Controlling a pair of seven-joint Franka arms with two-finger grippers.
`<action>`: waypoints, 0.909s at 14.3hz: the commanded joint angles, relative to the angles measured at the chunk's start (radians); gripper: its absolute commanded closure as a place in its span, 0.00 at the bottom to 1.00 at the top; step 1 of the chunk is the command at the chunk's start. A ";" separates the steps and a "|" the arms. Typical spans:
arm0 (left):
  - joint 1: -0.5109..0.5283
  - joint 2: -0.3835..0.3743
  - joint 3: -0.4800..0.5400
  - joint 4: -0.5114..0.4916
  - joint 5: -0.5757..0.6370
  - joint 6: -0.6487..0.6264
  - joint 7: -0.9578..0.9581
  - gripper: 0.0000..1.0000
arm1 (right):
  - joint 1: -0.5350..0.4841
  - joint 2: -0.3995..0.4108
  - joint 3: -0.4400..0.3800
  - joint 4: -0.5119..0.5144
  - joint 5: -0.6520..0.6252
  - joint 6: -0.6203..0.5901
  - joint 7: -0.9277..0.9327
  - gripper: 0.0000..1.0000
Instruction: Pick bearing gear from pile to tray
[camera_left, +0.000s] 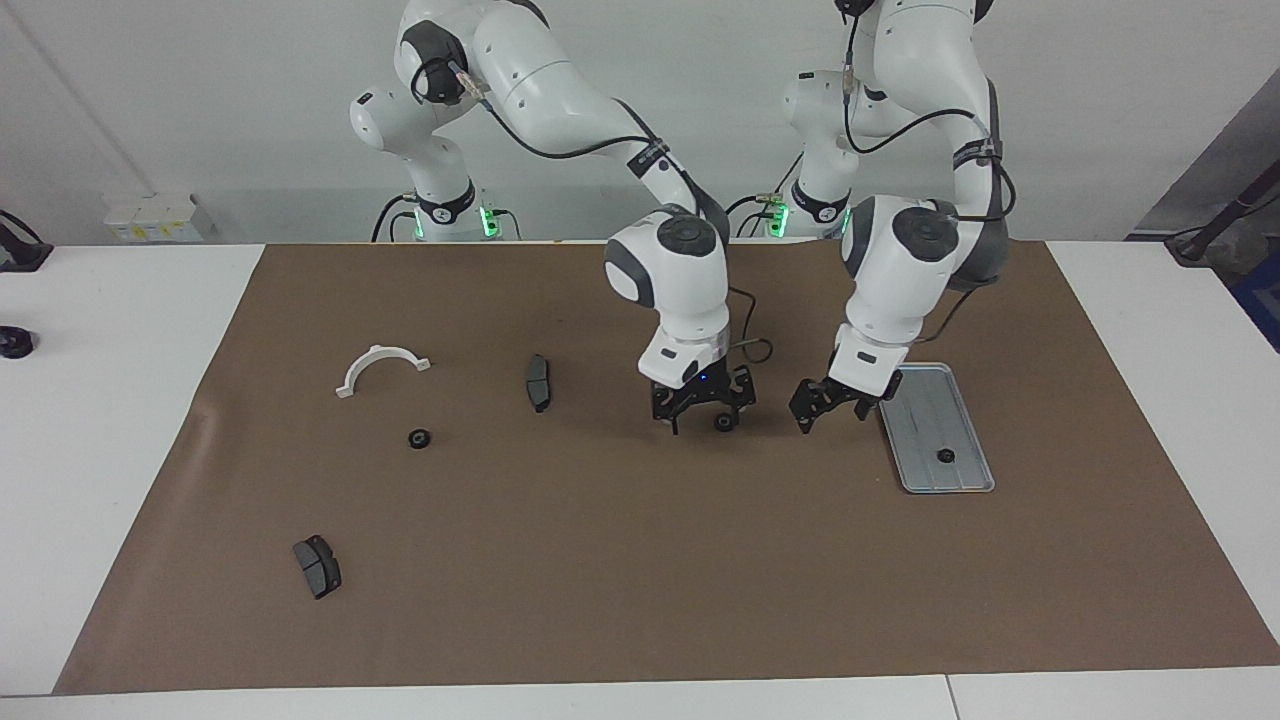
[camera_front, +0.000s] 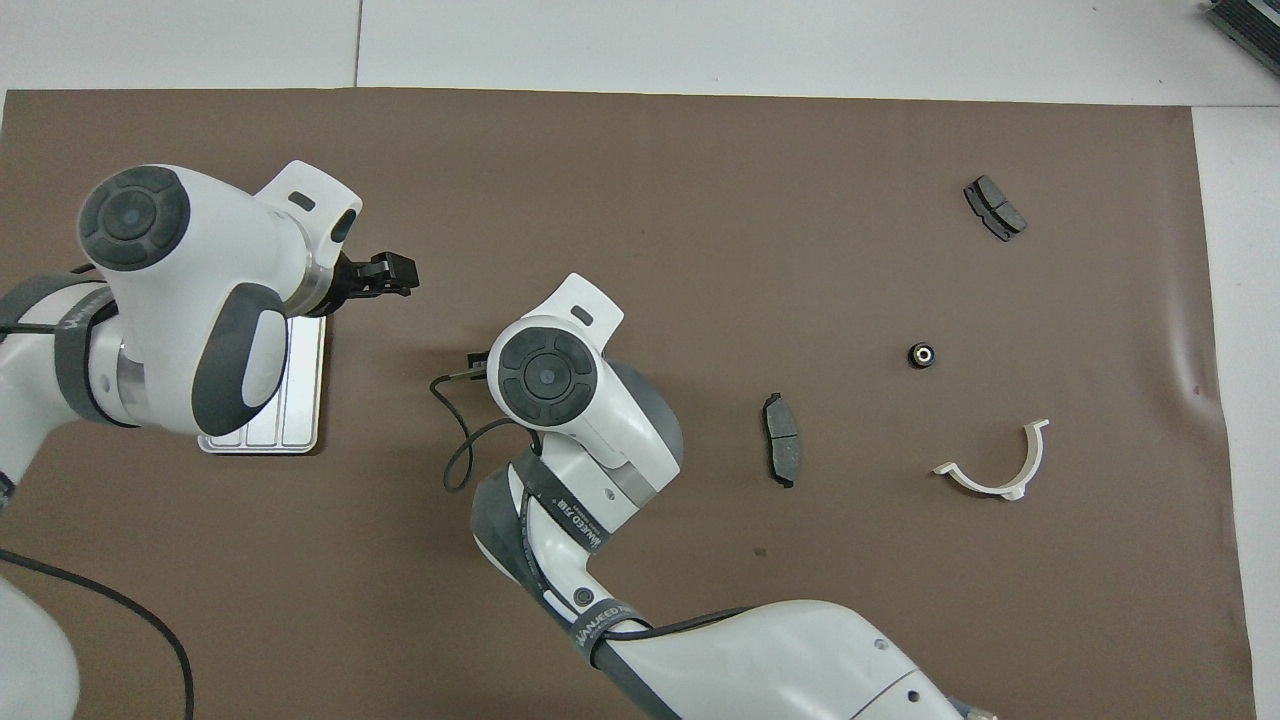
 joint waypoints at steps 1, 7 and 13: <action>-0.109 0.066 0.016 0.002 0.091 0.067 -0.209 0.00 | -0.141 -0.037 0.017 -0.018 0.011 -0.058 -0.148 0.00; -0.212 0.091 0.018 -0.070 0.133 0.138 -0.377 0.10 | -0.397 -0.141 0.017 -0.171 0.016 -0.121 -0.533 0.00; -0.234 0.086 0.016 -0.115 0.133 0.174 -0.411 0.42 | -0.458 -0.205 0.017 -0.326 0.017 -0.119 -0.606 0.00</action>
